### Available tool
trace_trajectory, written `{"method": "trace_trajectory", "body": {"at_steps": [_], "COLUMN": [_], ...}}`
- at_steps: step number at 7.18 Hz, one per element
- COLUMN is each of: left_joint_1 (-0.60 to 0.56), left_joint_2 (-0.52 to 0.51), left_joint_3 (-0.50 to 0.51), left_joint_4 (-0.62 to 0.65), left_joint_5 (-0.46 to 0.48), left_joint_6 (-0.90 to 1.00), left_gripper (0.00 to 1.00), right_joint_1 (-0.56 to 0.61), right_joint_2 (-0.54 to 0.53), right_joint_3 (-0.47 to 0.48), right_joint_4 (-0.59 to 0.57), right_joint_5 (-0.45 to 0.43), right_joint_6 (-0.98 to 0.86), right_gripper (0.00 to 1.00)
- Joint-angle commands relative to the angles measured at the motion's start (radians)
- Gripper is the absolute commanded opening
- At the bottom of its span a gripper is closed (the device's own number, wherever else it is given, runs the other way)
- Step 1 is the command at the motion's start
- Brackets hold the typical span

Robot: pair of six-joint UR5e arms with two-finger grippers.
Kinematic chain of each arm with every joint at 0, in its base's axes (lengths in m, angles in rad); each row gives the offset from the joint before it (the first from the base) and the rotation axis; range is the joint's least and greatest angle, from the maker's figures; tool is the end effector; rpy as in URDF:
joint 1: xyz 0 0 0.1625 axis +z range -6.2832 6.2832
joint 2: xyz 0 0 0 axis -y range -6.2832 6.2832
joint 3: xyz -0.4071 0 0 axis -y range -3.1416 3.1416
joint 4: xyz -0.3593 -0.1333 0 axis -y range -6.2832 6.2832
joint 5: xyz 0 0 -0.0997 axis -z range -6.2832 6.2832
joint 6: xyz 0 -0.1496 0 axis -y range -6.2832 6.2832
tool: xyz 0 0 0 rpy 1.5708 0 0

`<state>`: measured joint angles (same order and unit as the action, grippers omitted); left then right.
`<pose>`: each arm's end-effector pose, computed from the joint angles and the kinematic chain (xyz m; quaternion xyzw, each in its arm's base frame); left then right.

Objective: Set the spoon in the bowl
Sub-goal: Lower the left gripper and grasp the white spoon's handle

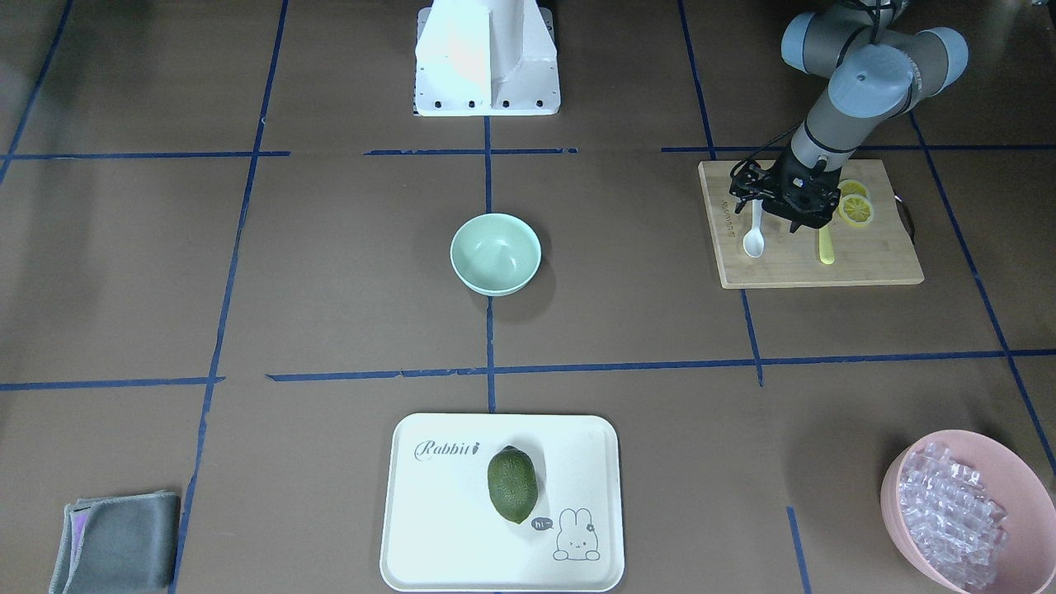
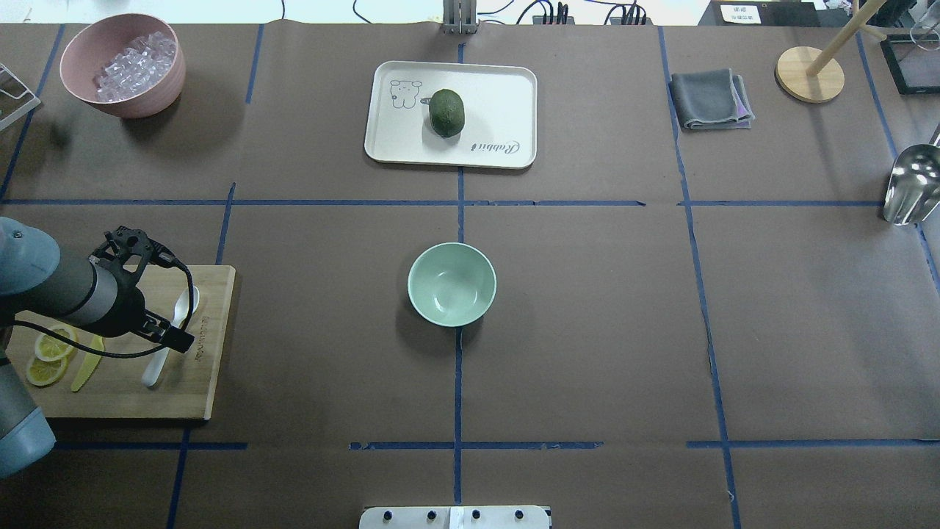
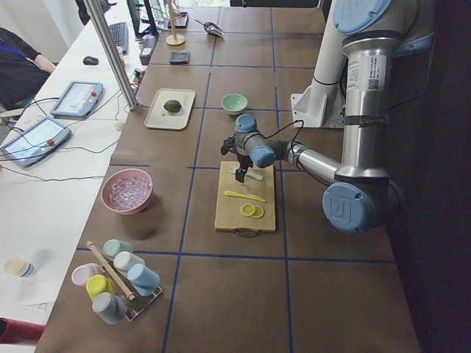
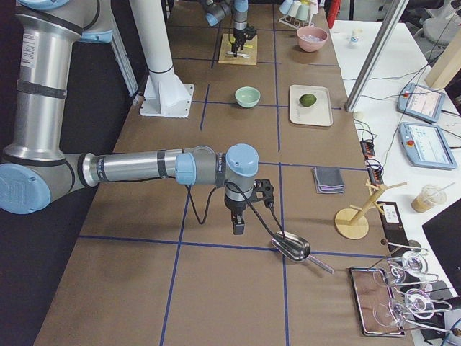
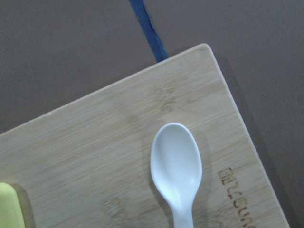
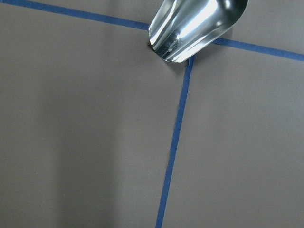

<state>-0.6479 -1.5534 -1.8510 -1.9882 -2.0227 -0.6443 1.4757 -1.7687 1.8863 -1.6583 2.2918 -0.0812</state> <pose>0.3593 -0.3572 0.5181 0.0812 0.3791 0.2016 0.8995 -0.0017 -0.3814 0.6288 0.0116 -0.3528 -0.0877 0.9315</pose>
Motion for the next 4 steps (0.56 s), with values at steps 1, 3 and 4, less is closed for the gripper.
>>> {"method": "trace_trajectory", "body": {"at_steps": [1,3,4], "left_joint_1": [0.005,0.005,0.004], "left_joint_2": [-0.002,0.001,0.001], "left_joint_3": [-0.002,-0.008,-0.016], "left_joint_4": [0.002,0.000,0.000], "left_joint_5": [-0.002,0.001,0.001], "left_joint_6": [-0.002,0.000,0.000], "left_gripper": [0.74,0.06,0.03], "right_joint_1": [0.000,0.000,0.000], "right_joint_2": [0.000,0.000,0.000], "right_joint_3": [-0.001,-0.001,-0.001], "right_joint_4": [0.000,0.000,0.000], "right_joint_5": [0.000,0.000,0.000], "right_joint_6": [0.000,0.000,0.000], "right_gripper": [1.00,1.00,1.00]}}
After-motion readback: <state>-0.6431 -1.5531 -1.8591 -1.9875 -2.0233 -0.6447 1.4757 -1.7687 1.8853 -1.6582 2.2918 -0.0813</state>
